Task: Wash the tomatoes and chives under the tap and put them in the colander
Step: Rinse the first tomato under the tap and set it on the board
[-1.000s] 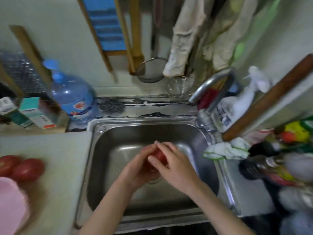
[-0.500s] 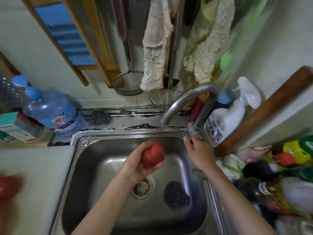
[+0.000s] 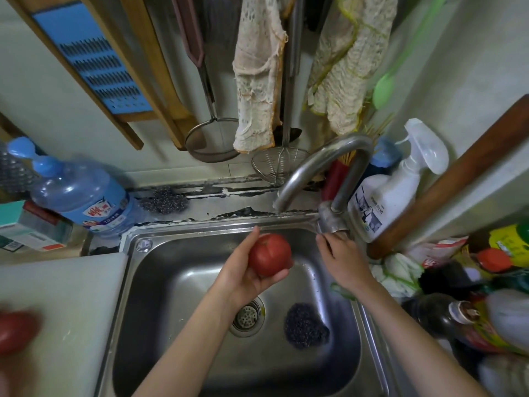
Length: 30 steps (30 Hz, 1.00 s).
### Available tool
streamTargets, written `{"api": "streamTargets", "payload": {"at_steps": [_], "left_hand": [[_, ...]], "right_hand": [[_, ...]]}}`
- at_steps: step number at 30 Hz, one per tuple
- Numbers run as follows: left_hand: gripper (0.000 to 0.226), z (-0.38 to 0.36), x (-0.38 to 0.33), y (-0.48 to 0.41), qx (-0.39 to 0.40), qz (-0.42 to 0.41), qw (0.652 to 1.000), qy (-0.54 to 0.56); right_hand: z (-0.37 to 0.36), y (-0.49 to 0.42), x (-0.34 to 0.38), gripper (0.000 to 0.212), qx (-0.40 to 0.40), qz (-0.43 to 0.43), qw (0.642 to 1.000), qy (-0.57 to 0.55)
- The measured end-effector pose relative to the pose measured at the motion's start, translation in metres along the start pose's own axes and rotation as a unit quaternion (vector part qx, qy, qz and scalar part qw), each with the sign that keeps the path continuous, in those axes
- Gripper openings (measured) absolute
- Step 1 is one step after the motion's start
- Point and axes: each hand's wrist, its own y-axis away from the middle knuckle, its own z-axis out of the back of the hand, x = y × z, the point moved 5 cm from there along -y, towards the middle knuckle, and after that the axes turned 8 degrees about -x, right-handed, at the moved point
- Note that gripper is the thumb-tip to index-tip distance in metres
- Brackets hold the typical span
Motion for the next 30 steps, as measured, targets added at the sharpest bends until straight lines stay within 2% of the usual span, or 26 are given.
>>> {"api": "streamTargets", "payload": {"at_steps": [7,11,16,22,26,30], "left_hand": [[0.05,-0.002,0.006,-0.006,0.011,0.016,1.0,0.014],[0.056,-0.003,0.009,-0.01,0.009,0.018,1.0,0.015],[0.057,-0.002,0.008,-0.015,0.007,0.016,1.0,0.021],[0.042,-0.005,0.006,-0.017,0.01,0.005,1.0,0.009],[0.031,-0.009,0.003,-0.016,0.003,-0.016,1.0,0.0],[0.025,-0.011,0.002,-0.018,-0.003,-0.025,1.0,-0.002]], "right_hand": [[0.002,0.002,-0.001,0.031,-0.03,0.026,0.999,-0.017],[0.003,0.005,0.001,0.038,-0.054,0.043,0.997,-0.021],[0.003,0.005,-0.002,0.036,-0.045,0.047,0.998,-0.028],[0.004,0.005,-0.001,0.038,-0.024,0.048,0.998,-0.031],[0.004,0.005,-0.001,0.031,0.003,0.042,0.998,-0.046],[0.002,0.005,-0.003,0.03,-0.007,0.038,0.999,-0.039]]}}
